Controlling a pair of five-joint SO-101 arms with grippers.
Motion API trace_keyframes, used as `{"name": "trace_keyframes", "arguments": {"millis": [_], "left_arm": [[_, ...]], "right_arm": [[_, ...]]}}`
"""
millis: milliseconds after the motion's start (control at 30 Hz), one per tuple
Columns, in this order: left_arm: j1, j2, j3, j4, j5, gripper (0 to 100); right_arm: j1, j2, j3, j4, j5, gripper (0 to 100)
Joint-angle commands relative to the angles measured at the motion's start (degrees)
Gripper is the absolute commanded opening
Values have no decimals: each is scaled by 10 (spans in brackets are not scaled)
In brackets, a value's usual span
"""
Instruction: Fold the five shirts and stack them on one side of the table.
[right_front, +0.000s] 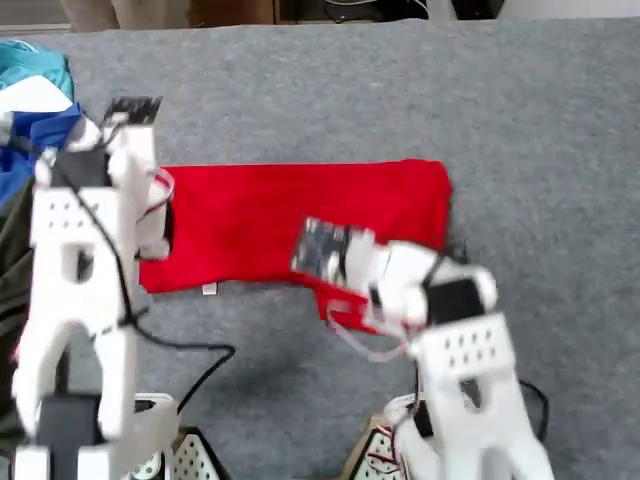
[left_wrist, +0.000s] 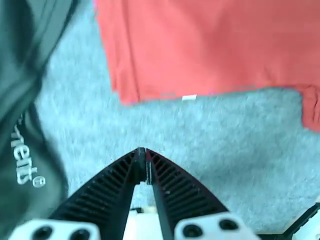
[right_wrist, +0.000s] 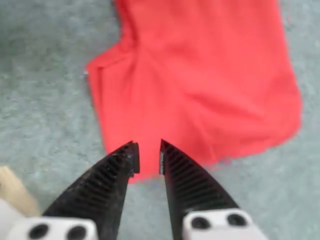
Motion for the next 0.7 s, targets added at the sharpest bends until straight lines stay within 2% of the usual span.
{"name": "trace_keyframes", "arguments": {"millis": [0, 167, 300, 667], "left_arm": [[-29, -110, 81, -23, 1, 20], [-84, -145, 135, -44, -29, 20], [-115, -131, 137, -43, -39, 20], [-123, -80, 138, -42, -39, 20]], "right_arm": [[-28, -88, 101, -40, 5, 97], [-43, -67, 131, -41, 5, 100], [-45, -1, 130, -41, 2, 162], [-46, 144, 82, -75, 14, 166]]}}
